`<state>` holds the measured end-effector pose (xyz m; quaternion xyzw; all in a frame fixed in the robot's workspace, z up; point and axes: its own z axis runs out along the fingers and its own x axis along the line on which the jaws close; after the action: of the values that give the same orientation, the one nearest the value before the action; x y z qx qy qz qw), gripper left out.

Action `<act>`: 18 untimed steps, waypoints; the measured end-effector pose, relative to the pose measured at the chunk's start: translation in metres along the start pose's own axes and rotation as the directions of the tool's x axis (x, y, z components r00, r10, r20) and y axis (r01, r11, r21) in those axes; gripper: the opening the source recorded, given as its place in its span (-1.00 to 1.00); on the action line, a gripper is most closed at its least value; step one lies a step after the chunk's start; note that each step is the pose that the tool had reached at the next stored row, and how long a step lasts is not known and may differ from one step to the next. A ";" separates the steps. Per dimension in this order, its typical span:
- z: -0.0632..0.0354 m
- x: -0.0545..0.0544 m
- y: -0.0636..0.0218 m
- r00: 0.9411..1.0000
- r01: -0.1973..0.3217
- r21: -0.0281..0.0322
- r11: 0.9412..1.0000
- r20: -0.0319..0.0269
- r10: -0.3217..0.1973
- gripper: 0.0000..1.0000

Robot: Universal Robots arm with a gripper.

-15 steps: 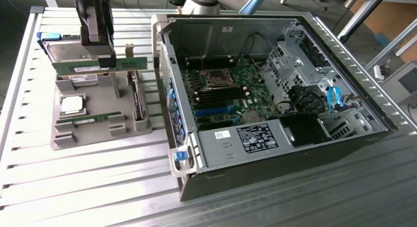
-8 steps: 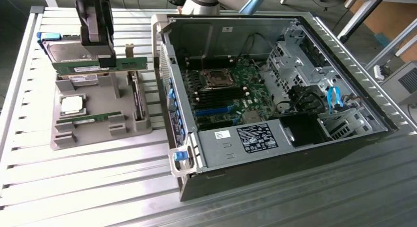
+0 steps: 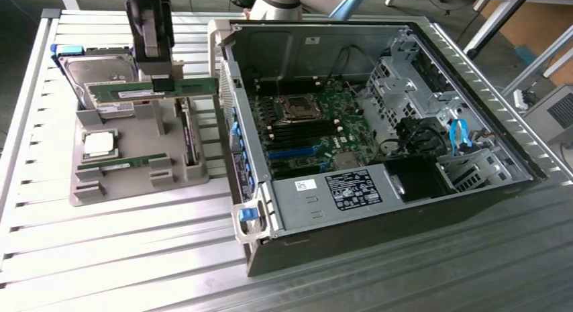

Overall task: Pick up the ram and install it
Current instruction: 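Pick up the ram and move it above insertion slot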

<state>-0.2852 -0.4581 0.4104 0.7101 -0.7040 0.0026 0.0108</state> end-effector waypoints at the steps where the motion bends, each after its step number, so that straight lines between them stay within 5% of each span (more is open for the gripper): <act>1: 0.0000 0.000 -0.0016 1.000 0.000 0.000 1.000 0.000 0.000 -0.74; 18: -0.0003 0.000 -0.0301 1.000 0.000 0.000 1.000 0.000 0.000 -0.74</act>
<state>-0.2552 -0.4581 0.4104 0.7101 -0.7040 0.0028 0.0110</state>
